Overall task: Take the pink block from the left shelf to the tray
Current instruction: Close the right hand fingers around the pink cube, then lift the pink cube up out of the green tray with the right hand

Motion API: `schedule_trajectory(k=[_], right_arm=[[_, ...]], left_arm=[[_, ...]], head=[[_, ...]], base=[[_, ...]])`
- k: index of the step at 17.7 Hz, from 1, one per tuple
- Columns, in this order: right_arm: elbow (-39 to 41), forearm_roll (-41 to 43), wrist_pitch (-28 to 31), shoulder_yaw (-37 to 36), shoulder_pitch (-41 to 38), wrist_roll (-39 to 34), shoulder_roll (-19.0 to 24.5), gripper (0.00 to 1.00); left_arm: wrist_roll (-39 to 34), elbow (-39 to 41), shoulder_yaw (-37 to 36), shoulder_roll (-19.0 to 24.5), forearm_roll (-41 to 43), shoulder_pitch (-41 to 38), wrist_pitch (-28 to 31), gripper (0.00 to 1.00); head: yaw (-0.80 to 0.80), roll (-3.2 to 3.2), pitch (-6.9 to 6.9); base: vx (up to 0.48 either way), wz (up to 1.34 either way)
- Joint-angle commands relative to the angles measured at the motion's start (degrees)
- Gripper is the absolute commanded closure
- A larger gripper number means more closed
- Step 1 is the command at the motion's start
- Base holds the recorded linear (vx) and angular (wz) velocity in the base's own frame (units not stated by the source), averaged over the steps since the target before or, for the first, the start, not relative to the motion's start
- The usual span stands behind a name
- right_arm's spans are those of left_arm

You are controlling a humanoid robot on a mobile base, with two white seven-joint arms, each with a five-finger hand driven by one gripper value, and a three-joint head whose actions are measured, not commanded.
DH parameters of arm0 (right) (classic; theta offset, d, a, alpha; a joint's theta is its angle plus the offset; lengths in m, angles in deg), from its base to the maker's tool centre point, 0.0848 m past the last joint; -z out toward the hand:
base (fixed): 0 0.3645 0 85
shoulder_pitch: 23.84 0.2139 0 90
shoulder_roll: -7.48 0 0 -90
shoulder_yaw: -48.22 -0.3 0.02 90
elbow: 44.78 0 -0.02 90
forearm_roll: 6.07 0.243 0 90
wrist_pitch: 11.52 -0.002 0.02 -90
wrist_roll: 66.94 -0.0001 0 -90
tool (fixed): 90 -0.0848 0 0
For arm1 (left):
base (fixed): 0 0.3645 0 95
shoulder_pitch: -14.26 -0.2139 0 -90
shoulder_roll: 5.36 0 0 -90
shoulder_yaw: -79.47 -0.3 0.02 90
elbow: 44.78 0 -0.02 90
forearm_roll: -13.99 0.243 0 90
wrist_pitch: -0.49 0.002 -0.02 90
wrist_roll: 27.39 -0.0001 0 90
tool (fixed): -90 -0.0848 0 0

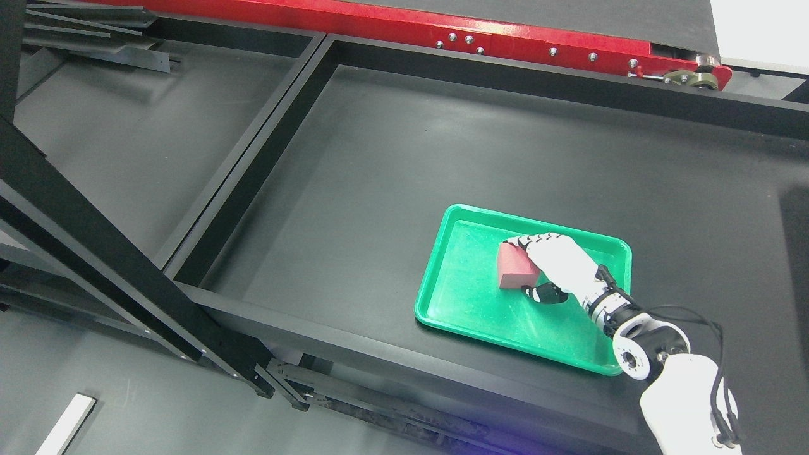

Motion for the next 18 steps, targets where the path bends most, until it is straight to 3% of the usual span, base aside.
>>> schedule_trajectory(k=[1, 3, 6, 12, 15, 18], right_arm=[[-0.10, -0.06, -0.17, 0.11, -0.03, -0.47, -0.32, 0.77], [-0.01, -0.06, -0.52, -0.15, -0.12, -0.56, -0.32, 0.97], [0.69, 0.73, -1.05, -1.12, -0.21, -0.65, -0.67, 0.97], [5.61, 19.08, -8.87, -10.51, -2.14, -7.77, -2.86, 0.96], [8.59, 22.88, -11.94, -15.61, -4.33, -6.02, -2.61, 0.96], [10.88, 22.53, -10.90, -16.32, -6.53, 0.21, -1.64, 0.97]], left_arm=[[-0.03, 0.00, 0.00, 1.00, 0.09, 0.62, 0.03, 0.00], [-0.03, 0.00, 0.00, 1.00, 0.09, 0.70, 0.03, 0.00], [-0.03, 0.00, 0.00, 1.00, 0.09, 0.70, 0.03, 0.00], [-0.03, 0.00, 0.00, 1.00, 0.09, 0.70, 0.03, 0.00], [-0.03, 0.00, 0.00, 1.00, 0.09, 0.62, 0.03, 0.00], [-0.03, 0.00, 0.00, 1.00, 0.09, 0.62, 0.03, 0.00]], head=[[0.00, 0.00, 0.00], [0.00, 0.00, 0.00], [0.00, 0.00, 0.00], [0.00, 0.00, 0.00], [0.00, 0.00, 0.00], [0.00, 0.00, 0.00]], base=[[0.000, 0.00], [0.000, 0.00], [0.000, 0.00], [0.000, 0.00], [0.000, 0.00], [0.000, 0.00]])
